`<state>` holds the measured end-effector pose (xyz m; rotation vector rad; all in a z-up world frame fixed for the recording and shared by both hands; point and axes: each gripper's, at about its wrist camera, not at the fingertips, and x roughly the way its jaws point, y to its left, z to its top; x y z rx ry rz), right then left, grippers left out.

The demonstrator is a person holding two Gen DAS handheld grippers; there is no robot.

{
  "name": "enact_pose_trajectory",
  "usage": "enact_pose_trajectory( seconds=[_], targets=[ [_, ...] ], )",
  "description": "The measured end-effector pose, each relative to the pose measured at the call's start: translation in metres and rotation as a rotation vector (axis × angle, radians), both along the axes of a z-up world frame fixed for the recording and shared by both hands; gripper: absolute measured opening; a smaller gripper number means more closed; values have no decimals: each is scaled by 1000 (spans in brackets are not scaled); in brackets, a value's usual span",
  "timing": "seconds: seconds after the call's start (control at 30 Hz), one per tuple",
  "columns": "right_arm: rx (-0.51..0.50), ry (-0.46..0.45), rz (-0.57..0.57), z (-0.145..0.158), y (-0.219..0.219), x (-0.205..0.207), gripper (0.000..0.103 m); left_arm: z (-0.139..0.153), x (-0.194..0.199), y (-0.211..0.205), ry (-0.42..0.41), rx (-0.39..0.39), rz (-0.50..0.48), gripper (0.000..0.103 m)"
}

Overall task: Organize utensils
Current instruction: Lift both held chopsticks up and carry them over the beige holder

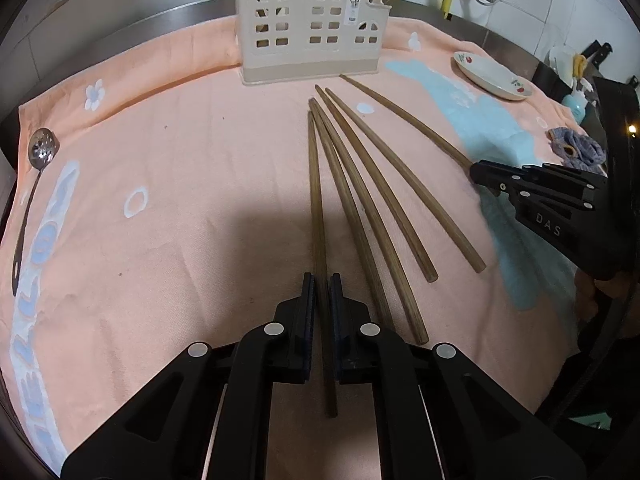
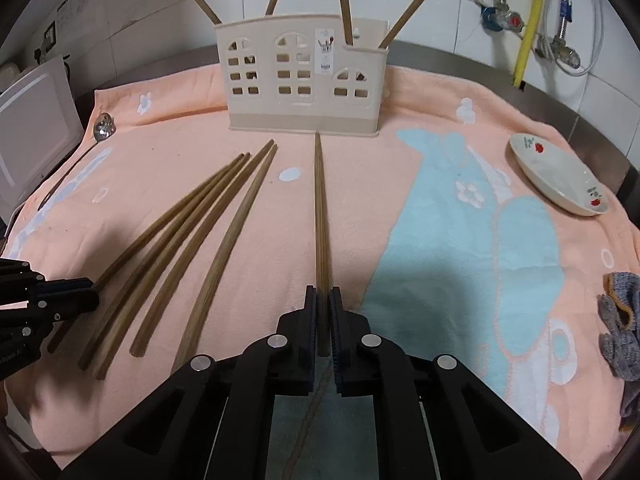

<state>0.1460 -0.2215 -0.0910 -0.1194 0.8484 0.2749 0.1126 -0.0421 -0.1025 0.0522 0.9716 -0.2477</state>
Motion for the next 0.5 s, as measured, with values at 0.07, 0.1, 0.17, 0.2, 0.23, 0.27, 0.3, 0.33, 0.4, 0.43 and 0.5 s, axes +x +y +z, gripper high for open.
enact_pose_trajectory(
  seconds=[0.07,0.1,0.17,0.2,0.23,0.27,0.3,0.33,0.4,0.43,0.5],
  targets=[
    [-3,-30,0,8,0,-5,6,5,-1,3,-14,-6,3,6],
    [-3,-49,1,13,0,-8,6,8,-2,5,-24,-11,6,6],
    [4,-83,1,24,-1,-12,6,17,-3,9,-46,-22,9,6],
    [9,-98,2,29,-1,-14,6,21,-3,11,-59,-26,10,6],
    [14,-116,2,36,-2,-15,6,26,-4,12,-72,-30,10,6],
    [18,-130,2,40,-1,-17,6,32,-5,14,-87,-35,10,6],
    [24,-149,3,47,-2,-19,6,39,-6,16,-105,-41,11,6],
    [29,-169,5,54,-2,-20,6,44,-6,17,-119,-46,11,6],
    [38,-198,6,65,-2,-21,6,55,-6,19,-147,-55,10,6],
    [44,-218,8,73,-2,-22,6,61,-5,20,-160,-59,9,6],
    [50,-245,10,84,-2,-22,6,72,-4,22,-185,-72,6,6]
  ],
)
